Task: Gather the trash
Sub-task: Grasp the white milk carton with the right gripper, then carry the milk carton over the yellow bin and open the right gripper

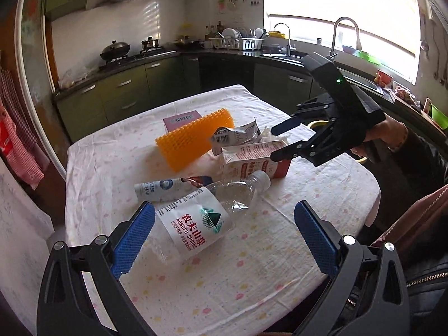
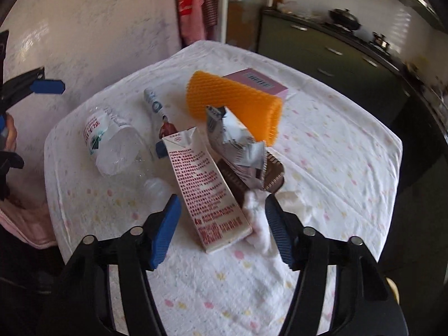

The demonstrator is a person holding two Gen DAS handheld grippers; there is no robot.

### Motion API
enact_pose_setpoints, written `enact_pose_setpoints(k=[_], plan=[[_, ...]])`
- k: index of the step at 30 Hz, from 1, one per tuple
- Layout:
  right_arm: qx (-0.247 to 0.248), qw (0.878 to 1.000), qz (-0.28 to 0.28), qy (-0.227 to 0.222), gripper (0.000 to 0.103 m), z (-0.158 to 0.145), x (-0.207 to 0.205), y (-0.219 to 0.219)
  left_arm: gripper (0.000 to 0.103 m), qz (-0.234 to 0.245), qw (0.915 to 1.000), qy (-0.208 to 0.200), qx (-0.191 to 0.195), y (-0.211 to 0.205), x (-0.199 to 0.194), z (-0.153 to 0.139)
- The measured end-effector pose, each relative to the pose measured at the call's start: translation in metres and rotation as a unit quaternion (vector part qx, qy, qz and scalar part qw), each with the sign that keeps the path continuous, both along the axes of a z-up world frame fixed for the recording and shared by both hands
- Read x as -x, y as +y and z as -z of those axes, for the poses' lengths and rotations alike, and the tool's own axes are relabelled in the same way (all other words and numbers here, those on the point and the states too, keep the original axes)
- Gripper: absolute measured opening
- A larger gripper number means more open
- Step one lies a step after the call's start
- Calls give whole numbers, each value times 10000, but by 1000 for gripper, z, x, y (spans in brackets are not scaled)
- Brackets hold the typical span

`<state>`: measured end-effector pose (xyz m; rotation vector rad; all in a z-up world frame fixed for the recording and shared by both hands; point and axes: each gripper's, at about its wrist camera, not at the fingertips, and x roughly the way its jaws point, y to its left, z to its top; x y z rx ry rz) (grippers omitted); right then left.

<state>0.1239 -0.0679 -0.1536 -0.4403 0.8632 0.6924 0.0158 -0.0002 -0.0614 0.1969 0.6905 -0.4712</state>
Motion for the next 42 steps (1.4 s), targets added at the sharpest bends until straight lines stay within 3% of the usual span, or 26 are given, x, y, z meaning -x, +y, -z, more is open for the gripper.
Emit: enact_pose_setpoints(k=[4,19,34,39,42], plan=[[128,9995,-281,37,41,2,-3,10,98,21,10000,65,35,1,-3,5],[483,9963,-634,327,35,22,-15,37,98,108,9998,147,12,-4,-4,14],[-403,9981,-468,74,34,-32,25,14,98,250,9996,151,-50,-14,0,15],[-520,9983,103,-233,34,-52,45,-26,98,404,9990,120,-137,-22,1,14],[-532,9922,1067,-376,34,-58,46,-85,98,519,9984,122,-172,-28,0,15]])
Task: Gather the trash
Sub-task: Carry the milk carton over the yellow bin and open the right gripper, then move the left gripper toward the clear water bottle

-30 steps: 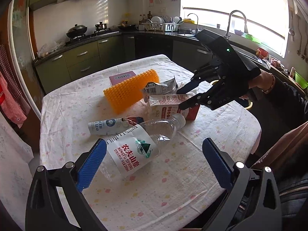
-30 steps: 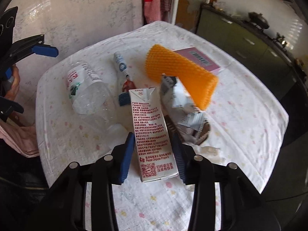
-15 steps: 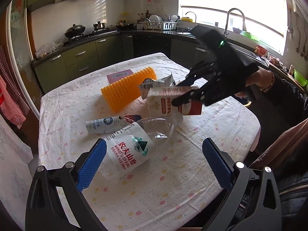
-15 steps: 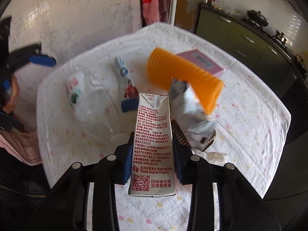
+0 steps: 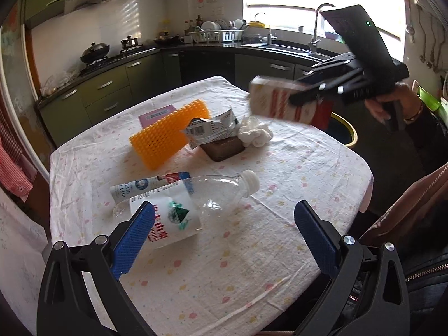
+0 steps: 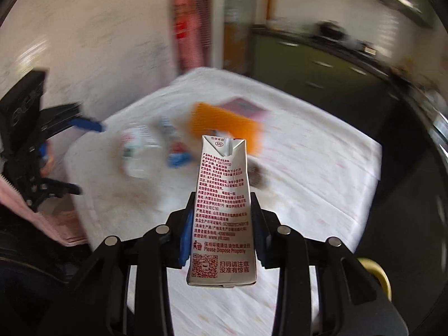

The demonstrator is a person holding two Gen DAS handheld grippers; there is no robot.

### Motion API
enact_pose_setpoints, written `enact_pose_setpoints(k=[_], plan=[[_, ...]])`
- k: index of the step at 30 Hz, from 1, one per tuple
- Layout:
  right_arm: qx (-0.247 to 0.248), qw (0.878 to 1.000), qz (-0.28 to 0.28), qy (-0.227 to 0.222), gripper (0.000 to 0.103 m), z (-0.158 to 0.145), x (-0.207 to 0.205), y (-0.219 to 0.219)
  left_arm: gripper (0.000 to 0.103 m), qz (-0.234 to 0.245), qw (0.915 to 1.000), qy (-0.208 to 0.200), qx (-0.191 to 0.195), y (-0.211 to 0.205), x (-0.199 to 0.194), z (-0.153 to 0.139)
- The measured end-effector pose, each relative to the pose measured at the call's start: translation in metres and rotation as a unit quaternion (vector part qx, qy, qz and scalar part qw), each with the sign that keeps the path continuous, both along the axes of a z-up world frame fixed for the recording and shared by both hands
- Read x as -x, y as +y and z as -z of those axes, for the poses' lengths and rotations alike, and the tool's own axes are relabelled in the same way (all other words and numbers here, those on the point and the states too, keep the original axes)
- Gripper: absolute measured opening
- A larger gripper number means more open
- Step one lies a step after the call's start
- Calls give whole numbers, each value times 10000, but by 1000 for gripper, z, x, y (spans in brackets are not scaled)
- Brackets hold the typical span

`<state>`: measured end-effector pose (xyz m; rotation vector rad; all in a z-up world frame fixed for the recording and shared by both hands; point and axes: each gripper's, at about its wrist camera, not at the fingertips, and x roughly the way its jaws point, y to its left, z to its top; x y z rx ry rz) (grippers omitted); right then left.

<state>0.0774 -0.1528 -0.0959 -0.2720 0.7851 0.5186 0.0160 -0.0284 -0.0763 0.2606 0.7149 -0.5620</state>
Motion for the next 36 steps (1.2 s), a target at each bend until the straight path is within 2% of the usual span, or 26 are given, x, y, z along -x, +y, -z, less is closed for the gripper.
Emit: enact_pose_setpoints(k=[3,7,10,12,16,17,18,19,22,29,33,36], plan=[[103,9940,1088,85,34,6,-1,-62,98,123,9999,7,-61,-7,-2,2],[314,9712,2318,457,34,30,-3,-135,98,285,9994,22,-185,-19,-4,4],[288,9531,2905,794,34,55,-7,-178,98,379,9988,15,-299,-27,-6,4],[340,9453,3105,945,34,70,-9,-195,98,432,9984,13,-369,-31,-7,4],[165,9392,3247,1107,36,91,-15,-214,98,582,9971,25,-487,-40,-9,4],[113,9370,3322,1074,41,93,-18,-218,98,616,9968,27,-514,-41,-10,4],[77,9350,3388,1042,54,93,-19,-220,98,647,9964,25,-552,-42,-10,5],[4,9327,3467,997,56,93,-20,-224,98,686,9958,16,-610,-44,-11,6],[-104,9320,3501,937,56,89,-19,-219,98,812,9939,-39,-749,-45,-13,7],[-44,9392,3336,816,56,79,-11,-195,98,1305,9865,-200,-964,-42,-23,8],[-32,9424,3237,845,56,80,-9,-183,98,1642,9775,-326,-1282,-38,-31,7],[-30,9442,3174,882,56,81,-7,-175,98,1943,9674,-274,-1602,-34,-43,9]])
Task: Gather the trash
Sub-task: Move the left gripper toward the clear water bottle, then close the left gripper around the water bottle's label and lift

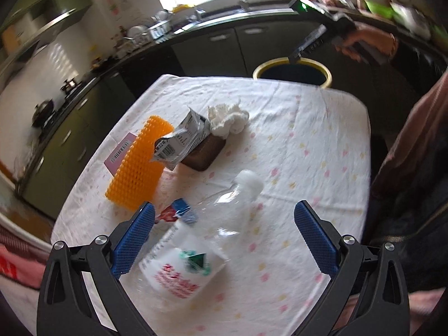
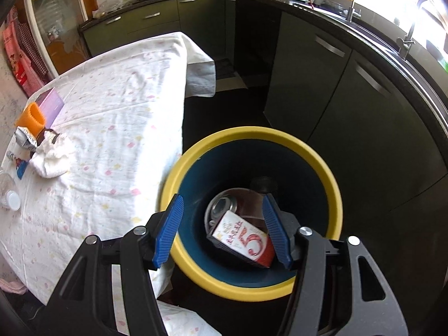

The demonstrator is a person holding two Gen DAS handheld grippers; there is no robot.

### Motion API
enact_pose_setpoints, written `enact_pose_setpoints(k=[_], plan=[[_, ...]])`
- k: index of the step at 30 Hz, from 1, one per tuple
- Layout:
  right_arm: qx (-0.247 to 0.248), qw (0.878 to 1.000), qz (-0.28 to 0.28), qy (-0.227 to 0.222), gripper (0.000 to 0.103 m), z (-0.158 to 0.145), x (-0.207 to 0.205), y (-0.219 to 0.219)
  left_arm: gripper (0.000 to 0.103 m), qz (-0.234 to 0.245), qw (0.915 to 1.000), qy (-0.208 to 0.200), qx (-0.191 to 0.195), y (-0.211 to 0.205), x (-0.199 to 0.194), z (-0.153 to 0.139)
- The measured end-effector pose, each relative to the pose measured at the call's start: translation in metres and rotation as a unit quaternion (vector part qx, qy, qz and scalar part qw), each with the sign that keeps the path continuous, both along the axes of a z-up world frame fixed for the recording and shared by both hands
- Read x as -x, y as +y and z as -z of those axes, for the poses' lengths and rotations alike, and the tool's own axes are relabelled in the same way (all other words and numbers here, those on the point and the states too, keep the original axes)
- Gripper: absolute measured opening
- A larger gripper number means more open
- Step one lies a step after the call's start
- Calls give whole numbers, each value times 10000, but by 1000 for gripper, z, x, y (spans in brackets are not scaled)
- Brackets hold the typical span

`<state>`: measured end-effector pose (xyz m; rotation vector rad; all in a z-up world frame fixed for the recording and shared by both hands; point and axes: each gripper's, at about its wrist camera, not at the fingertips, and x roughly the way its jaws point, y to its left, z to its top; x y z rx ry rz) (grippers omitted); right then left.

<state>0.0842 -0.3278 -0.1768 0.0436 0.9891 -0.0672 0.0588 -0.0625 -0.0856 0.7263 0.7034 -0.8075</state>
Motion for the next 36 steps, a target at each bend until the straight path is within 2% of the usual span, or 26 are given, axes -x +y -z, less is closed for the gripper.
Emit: enact_pose_setpoints(k=[6,10,18,21,29,32,36], plan=[[-33,9999,-48,91,56,5,-3,7,98,516,9965,429,-504,5,-20,15],[-42,9999,-58,156,56,7,-6,10,98,850,9903,622,-905,11,-30,28],[-47,9996,-97,258,56,9,-12,19,98,1093,9785,1014,-1426,21,-50,47],[-47,9994,-165,294,56,10,-14,23,94,1103,9747,1235,-1503,24,-53,52],[-102,9989,-336,301,57,13,-21,30,91,939,9644,2114,-1283,25,-36,48],[-148,9988,-385,261,57,15,-21,31,92,548,9676,2012,-1425,20,-35,54],[-182,9985,-451,255,57,16,-18,34,91,-106,9656,2152,-1453,18,-48,64]])
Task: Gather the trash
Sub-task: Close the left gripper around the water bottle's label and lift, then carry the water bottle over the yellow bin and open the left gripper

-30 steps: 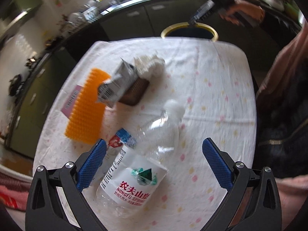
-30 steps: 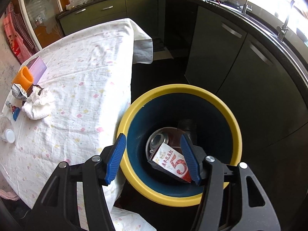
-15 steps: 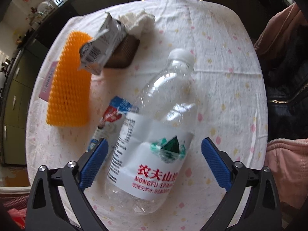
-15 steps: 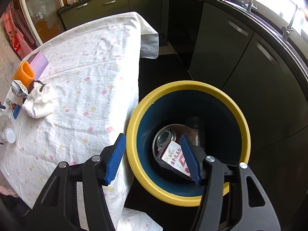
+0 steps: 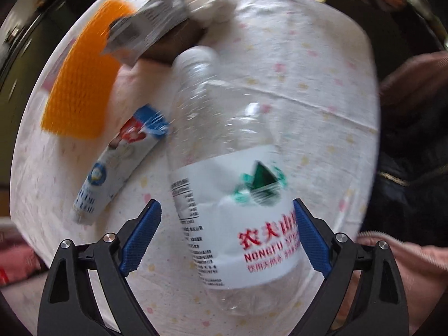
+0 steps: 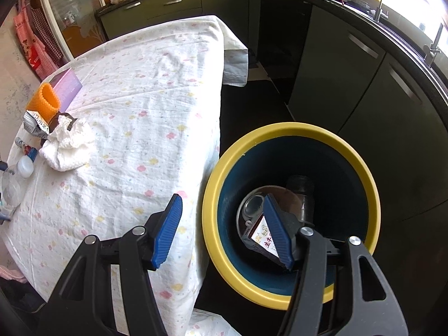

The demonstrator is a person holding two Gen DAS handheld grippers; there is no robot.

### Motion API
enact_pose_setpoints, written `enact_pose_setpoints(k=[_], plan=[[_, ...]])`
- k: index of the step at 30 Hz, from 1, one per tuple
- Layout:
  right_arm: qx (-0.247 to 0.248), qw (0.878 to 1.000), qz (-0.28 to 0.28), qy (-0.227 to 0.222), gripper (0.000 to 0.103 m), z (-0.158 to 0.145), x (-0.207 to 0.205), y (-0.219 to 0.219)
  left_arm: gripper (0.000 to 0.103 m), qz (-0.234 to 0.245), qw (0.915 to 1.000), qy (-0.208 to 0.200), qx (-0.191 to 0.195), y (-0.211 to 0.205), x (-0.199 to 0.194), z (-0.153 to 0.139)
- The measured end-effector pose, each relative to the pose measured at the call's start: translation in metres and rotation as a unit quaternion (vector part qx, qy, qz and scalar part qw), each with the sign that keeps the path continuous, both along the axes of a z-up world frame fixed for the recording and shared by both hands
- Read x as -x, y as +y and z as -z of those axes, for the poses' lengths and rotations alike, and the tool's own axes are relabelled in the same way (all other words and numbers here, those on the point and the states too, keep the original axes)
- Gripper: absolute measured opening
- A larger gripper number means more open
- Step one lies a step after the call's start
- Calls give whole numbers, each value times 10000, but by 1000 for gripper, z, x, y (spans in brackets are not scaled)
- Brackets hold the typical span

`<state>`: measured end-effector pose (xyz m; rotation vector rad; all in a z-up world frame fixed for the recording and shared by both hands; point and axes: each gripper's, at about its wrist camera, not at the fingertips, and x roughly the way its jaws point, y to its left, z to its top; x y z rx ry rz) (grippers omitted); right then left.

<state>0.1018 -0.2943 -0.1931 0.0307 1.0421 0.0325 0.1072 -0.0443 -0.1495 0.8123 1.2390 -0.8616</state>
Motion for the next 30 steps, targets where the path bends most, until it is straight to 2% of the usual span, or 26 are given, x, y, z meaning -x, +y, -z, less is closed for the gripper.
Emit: enact_pose_setpoints(k=[3,5,7,10,13,18,22,30], plan=[[-38,10000,2,-21,57,0,4,-3,91,-657,9974,266,94,4,-13,1],[-68,10000,10,-33,57,0,3,-5,81,-1064,9935,401,59,7,-20,2],[-93,9999,1,-39,57,1,4,-6,74,-1227,9919,330,-50,8,-21,3],[-101,9999,-23,-41,57,2,5,-6,72,-1308,9912,184,-116,11,-19,2],[-127,9999,-29,-56,57,2,7,-7,70,-1165,9931,-33,-111,3,-9,-6],[-157,9998,-16,-82,57,3,11,-9,68,-1029,9944,-249,54,-7,6,-28],[-181,9998,2,-87,57,3,14,-11,66,-1051,9938,-323,143,-18,7,-43],[-218,9997,25,-97,57,5,17,-15,66,-1173,9915,-470,303,-14,11,-58]])
